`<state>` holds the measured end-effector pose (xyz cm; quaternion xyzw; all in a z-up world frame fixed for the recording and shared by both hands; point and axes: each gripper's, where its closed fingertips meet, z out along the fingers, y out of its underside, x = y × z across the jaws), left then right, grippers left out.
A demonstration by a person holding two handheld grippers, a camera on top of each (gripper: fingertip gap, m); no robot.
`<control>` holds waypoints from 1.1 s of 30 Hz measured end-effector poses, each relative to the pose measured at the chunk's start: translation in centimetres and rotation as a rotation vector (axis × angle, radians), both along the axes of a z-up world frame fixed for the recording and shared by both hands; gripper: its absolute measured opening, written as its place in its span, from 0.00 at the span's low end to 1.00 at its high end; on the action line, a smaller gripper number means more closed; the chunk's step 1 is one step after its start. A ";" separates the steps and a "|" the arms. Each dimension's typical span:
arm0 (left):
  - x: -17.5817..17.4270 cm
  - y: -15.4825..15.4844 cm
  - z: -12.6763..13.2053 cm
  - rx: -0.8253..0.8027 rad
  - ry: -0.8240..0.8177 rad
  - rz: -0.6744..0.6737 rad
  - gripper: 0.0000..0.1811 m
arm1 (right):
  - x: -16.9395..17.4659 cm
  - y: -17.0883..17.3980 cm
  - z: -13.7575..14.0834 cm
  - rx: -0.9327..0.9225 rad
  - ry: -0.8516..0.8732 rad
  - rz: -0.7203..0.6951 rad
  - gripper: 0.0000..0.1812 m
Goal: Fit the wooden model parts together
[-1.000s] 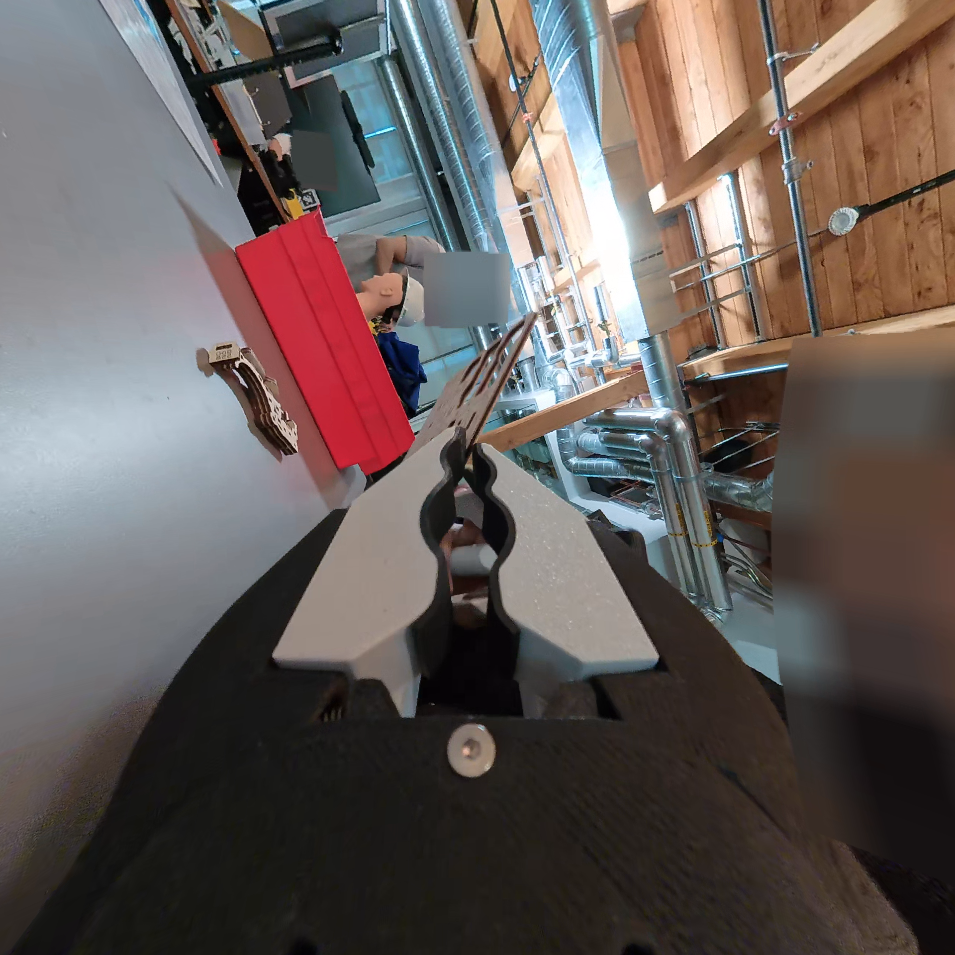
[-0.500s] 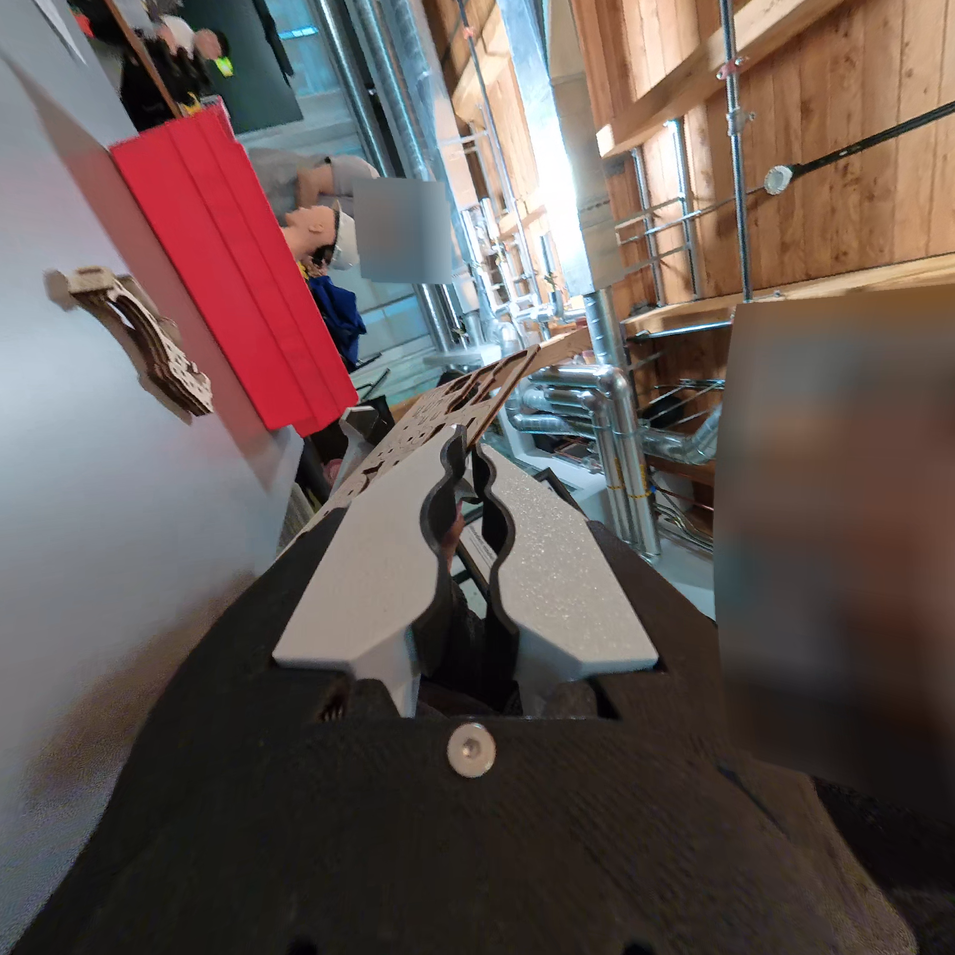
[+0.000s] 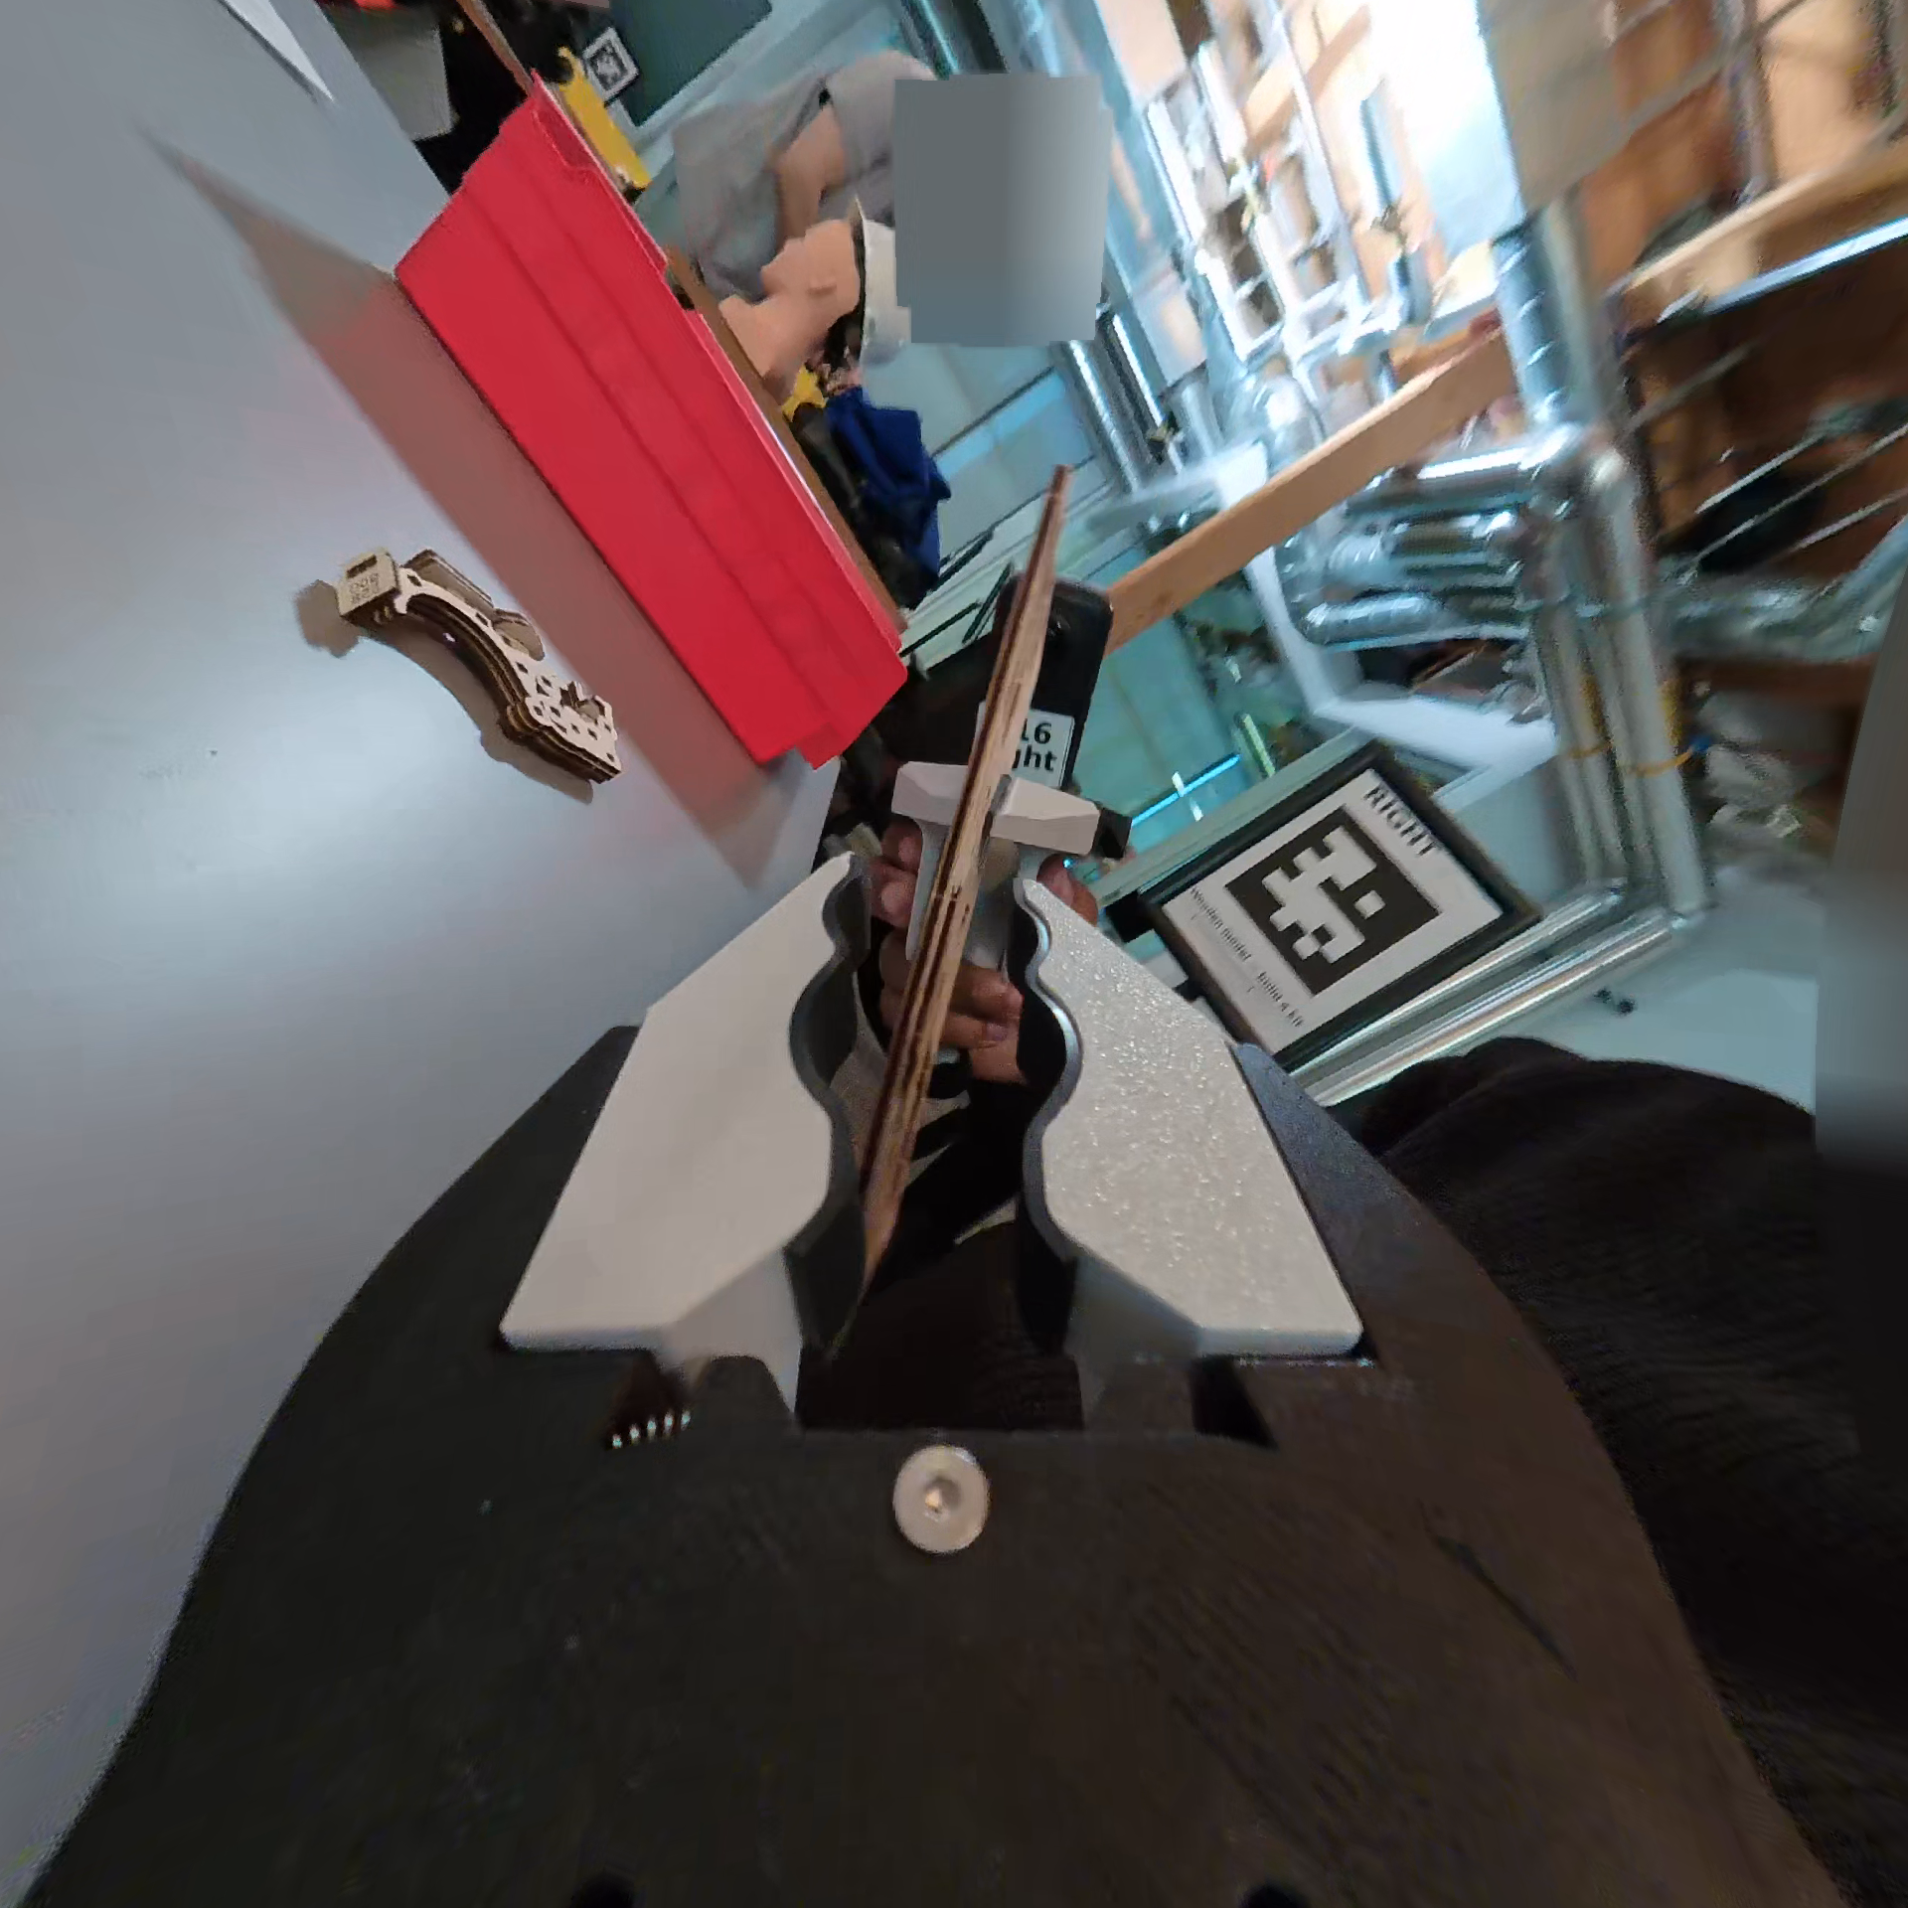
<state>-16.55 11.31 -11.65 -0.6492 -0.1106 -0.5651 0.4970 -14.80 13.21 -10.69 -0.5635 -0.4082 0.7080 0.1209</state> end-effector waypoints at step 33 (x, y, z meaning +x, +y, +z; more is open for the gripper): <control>1.5 -0.8 0.0 0.026 0.003 -0.124 0.00 | 0.1 -0.5 -0.2 -0.133 -0.015 0.061 0.01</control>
